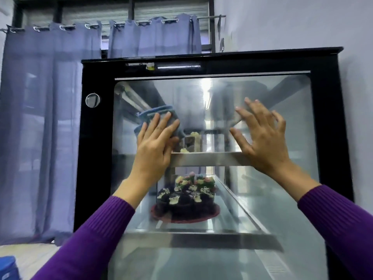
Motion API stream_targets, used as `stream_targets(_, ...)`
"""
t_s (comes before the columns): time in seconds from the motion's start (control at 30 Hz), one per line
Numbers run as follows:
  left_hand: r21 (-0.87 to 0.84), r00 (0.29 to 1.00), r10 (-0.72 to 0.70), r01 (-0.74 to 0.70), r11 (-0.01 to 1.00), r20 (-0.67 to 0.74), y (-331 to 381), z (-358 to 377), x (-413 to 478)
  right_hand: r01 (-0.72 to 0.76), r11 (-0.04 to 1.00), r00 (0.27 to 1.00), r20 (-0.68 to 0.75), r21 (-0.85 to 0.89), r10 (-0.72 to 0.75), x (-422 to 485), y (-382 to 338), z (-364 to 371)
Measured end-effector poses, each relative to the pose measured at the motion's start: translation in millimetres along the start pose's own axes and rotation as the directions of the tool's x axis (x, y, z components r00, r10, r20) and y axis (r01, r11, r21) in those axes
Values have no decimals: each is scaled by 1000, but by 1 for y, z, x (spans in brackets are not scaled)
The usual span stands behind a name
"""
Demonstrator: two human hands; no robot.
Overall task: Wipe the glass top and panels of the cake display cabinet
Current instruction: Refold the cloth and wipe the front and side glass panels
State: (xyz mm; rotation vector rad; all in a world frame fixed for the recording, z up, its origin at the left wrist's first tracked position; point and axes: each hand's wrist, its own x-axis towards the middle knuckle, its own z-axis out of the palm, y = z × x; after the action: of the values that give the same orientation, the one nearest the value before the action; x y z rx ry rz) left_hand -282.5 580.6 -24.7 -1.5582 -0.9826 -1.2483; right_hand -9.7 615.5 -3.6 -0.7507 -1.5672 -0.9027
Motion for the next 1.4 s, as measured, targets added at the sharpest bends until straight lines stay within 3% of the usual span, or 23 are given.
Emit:
stream_targets(0.07,25,998,43,-44,999,34,-9,-4,-22,-77,997,996,-34,-17,77,0,20,-7)
stream_targets(0.2,89,972,-234,236,968,-28,-29,-16,36,-181,983,983,-24,-39,180,-7,60,-16)
stream_targets(0.3,108,960,-278,278,954,-19,-14,-7,90,-165,983,984,53,-82,170,-16,77,-10)
stream_targets(0.4,121,987,-140,129,984,81,22,10,74,-143,983,986,64,-118,151,-20,81,-5)
stream_targets(0.53,213,965,113,-165,963,235,35,12,-28,-140,986,988,57,-86,145,-17,82,-4)
stream_targets(0.6,217,976,13,-62,974,219,9,1,-24,-128,991,990,48,-48,131,-21,85,-7)
stream_targets(0.7,164,967,-247,235,958,63,-10,-11,30,-178,984,984,13,-9,178,-36,99,-18)
stream_targets(0.77,160,950,-313,309,938,1,-3,-5,66,-183,983,983,16,-30,183,-45,108,-21)
stream_targets(0.87,148,981,-188,179,973,52,34,16,72,-161,982,986,22,-97,164,-51,113,-17)
stream_targets(0.93,177,987,44,-71,982,151,58,28,40,-161,980,986,19,-118,164,-50,114,-16)
stream_targets(1.0,209,940,229,-284,936,252,59,26,5,-156,981,987,27,-119,160,-50,117,-17)
stream_targets(1.07,238,948,203,-261,936,245,40,19,2,-142,983,989,19,-117,146,-52,119,-16)
stream_targets(1.17,196,992,-121,111,974,39,33,17,54,-125,987,992,0,-104,125,-50,121,-14)
stream_targets(1.23,155,975,-220,217,964,0,56,27,95,-124,987,992,6,-101,125,-50,122,-14)
stream_targets(1.3,149,990,-133,124,981,52,88,43,106,-124,987,992,8,-101,125,-51,122,-14)
stream_targets(1.4,175,966,116,-158,972,232,124,59,50,-104,991,994,36,-79,107,-53,126,-17)
